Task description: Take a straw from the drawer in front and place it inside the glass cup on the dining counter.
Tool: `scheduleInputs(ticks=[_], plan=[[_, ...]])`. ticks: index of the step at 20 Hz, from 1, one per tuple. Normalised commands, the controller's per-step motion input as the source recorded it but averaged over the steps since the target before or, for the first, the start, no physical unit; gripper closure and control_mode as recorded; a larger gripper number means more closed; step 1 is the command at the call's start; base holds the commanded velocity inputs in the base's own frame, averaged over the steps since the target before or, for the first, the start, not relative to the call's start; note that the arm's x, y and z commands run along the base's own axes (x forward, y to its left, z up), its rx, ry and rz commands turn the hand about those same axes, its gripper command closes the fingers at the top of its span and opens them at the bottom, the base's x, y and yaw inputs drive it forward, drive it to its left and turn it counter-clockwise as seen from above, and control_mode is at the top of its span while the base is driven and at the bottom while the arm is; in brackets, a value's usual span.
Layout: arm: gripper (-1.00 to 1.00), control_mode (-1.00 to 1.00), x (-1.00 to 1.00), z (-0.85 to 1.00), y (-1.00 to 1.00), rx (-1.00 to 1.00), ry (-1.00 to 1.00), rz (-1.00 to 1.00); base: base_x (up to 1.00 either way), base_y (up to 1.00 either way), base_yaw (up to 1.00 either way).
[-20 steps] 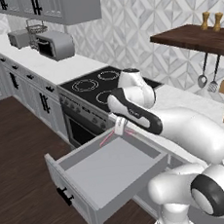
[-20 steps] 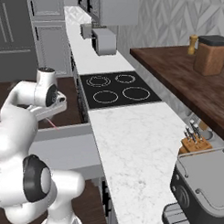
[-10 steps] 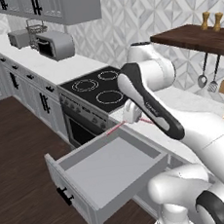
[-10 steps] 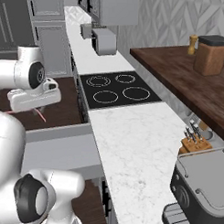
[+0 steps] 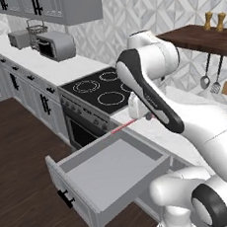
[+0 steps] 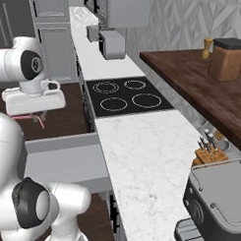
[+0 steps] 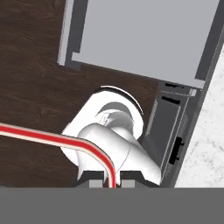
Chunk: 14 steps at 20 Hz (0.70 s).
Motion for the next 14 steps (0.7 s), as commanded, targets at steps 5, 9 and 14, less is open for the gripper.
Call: scheduleInputs(ticks=[5,9,14], plan=[[1.0,-1.0,-0.12,0.0,-0.18,-0.01,0.04,-0.12,0.0,0.0,0.0],[1.0,-1.0,-0.18,-0.01,-0.11,0.0,0.01,-0.08,0.0,0.0,0.0],[1.0,1.0,0.0,0.0,0.0,0.0,0.0,0.0,-0.98,-0.05,-0.01]])
